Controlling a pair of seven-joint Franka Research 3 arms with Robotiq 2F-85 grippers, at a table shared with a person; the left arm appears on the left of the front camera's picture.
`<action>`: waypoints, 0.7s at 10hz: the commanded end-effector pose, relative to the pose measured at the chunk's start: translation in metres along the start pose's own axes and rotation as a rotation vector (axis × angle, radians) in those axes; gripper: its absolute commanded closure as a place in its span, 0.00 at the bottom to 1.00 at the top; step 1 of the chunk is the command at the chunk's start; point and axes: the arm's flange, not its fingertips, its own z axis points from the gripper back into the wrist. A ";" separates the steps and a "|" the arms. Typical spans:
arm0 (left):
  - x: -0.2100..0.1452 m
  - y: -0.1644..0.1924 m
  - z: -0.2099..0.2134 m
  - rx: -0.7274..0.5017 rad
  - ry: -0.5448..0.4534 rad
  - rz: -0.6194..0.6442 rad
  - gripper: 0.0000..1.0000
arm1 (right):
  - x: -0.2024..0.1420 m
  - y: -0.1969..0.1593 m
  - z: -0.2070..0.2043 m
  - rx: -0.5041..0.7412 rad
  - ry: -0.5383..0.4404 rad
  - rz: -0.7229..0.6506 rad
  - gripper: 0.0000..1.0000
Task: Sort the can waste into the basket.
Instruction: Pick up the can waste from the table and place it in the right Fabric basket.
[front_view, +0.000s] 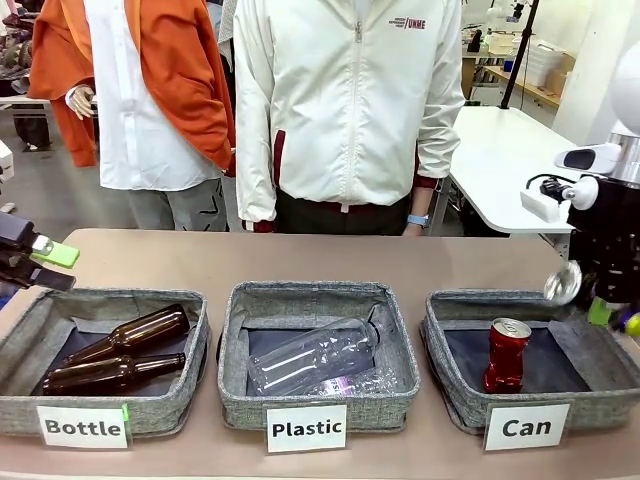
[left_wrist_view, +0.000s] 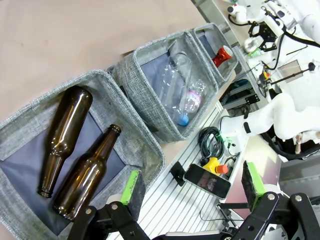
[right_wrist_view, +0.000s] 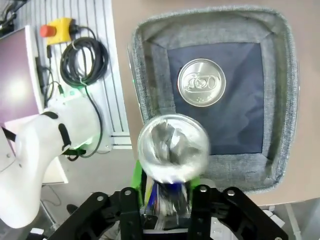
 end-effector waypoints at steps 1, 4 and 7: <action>-0.003 -0.001 0.002 -0.007 0.008 0.002 0.00 | 0.005 -0.007 0.006 -0.004 0.040 -0.085 0.00; -0.003 -0.001 0.002 -0.007 0.008 0.002 0.00 | 0.006 -0.014 0.003 -0.002 0.040 -0.150 0.00; -0.003 -0.001 0.002 -0.007 0.008 0.002 0.00 | 0.007 -0.024 0.016 0.100 -0.338 -0.390 0.00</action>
